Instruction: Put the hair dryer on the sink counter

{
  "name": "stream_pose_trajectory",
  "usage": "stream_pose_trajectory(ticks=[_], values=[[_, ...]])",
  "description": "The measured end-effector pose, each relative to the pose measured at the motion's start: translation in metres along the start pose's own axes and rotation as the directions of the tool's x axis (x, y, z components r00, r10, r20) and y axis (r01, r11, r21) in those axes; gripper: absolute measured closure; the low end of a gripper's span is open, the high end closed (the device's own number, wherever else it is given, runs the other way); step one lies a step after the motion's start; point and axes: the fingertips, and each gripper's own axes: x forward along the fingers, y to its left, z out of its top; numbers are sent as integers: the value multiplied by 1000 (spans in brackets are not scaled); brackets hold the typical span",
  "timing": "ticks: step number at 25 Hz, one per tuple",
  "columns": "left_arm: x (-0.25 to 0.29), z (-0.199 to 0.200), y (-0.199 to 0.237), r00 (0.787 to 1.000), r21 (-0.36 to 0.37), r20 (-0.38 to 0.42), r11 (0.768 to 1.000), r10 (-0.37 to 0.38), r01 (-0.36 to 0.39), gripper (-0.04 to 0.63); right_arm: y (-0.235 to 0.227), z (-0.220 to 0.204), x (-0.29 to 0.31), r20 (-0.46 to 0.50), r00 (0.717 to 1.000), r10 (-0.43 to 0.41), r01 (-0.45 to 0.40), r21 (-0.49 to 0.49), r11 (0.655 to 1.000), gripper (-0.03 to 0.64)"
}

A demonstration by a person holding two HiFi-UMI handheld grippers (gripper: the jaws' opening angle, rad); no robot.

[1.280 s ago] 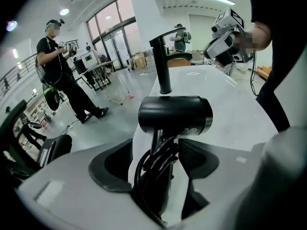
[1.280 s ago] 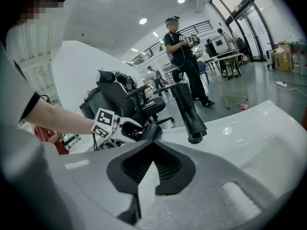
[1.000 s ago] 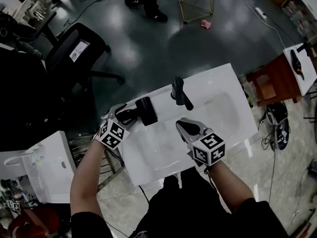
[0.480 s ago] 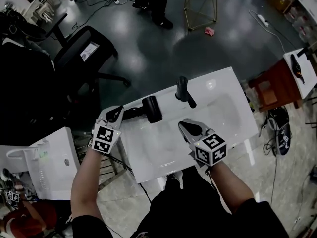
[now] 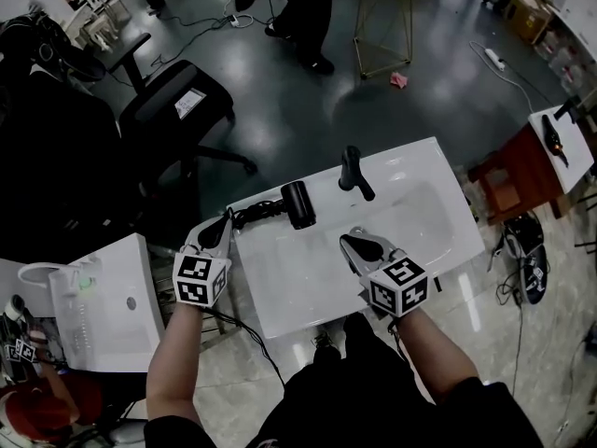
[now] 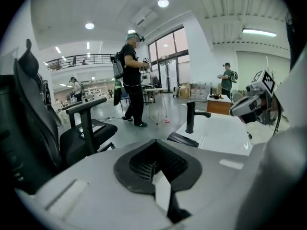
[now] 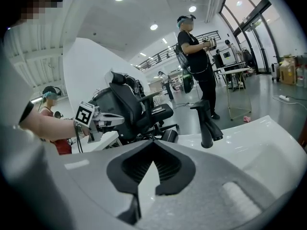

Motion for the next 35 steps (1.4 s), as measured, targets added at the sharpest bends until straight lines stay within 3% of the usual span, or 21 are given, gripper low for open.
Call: stream_pose_trajectory(ticks=[11, 26, 35], values=[[-66, -5, -48, 996, -240, 76, 971, 44, -24, 592, 35, 0, -23, 24, 1000, -11, 12, -37, 999, 615], [-106, -22, -135, 993, -268, 111, 961, -40, 69, 594, 72, -28, -49, 39, 999, -36, 37, -8, 999, 615], [-112, -38, -183, 989, -270, 88, 953, -121, 141, 594, 87, -42, -57, 29, 999, -28, 28, -9, 1000, 615]])
